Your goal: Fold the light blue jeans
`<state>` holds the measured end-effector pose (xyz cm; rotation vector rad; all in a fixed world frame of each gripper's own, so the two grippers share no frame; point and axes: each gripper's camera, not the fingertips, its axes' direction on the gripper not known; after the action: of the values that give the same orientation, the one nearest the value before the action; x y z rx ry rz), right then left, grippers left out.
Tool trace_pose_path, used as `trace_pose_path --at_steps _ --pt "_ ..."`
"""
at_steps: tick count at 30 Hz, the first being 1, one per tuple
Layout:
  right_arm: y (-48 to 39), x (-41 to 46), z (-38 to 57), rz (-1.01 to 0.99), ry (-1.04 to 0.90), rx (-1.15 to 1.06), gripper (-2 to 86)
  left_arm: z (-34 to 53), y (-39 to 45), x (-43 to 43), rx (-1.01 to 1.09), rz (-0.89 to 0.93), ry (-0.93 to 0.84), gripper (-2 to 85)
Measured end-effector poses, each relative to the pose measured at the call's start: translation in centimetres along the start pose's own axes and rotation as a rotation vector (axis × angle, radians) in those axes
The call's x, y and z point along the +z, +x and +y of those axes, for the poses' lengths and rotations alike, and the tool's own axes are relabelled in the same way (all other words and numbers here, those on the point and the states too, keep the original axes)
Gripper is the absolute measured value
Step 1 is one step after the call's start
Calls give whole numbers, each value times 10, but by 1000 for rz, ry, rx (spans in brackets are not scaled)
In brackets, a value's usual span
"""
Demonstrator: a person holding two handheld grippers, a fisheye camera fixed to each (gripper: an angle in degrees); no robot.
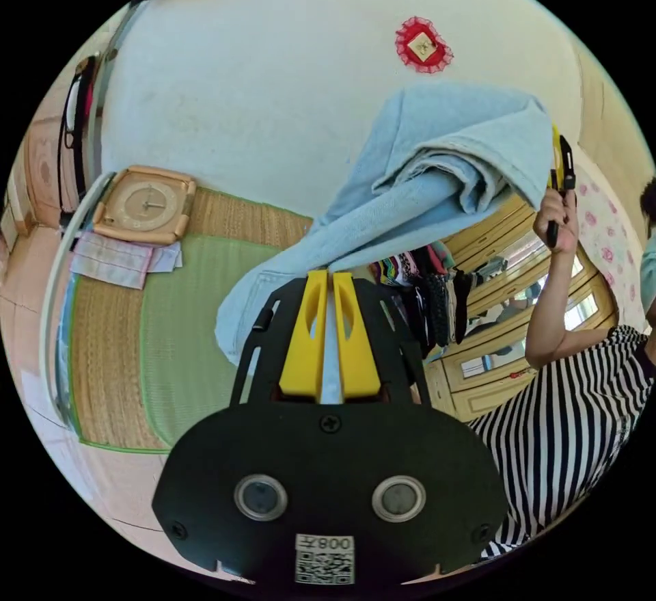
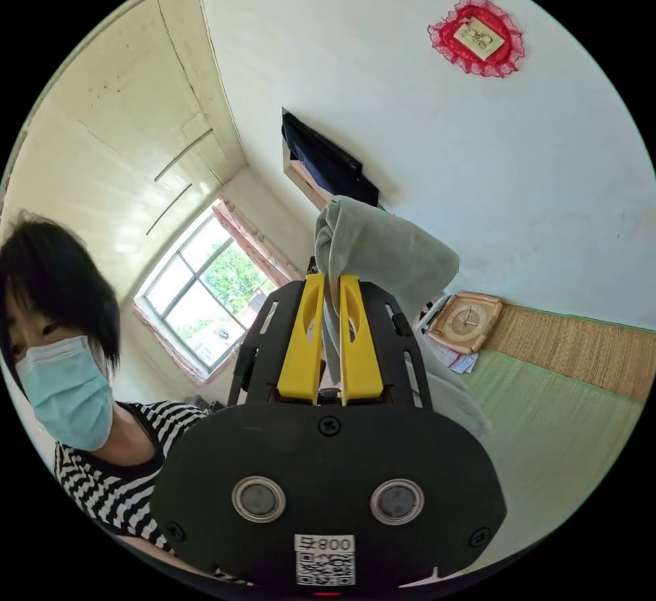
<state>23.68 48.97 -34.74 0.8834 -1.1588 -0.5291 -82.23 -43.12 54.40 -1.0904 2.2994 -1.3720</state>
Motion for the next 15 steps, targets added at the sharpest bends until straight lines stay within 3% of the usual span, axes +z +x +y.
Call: trace_pose_path --at_steps 3,6,9,13,15 --pt "18 -39 14 11 84 14 23 -12 11 -28 107 -85 -4 12" --pt "55 -81 44 174 136 89 23 -18 17 -19 189 -133 -78 12" --pt "122 -119 101 387 126 272 20 -9 5 29 208 -98 -245 11" --pt "244 -164 227 738 38 691 7 41 -36 136 177 -17 -569 6" --pt "287 -180 286 775 9 867 4 63 -58 167 118 9 -673 6"
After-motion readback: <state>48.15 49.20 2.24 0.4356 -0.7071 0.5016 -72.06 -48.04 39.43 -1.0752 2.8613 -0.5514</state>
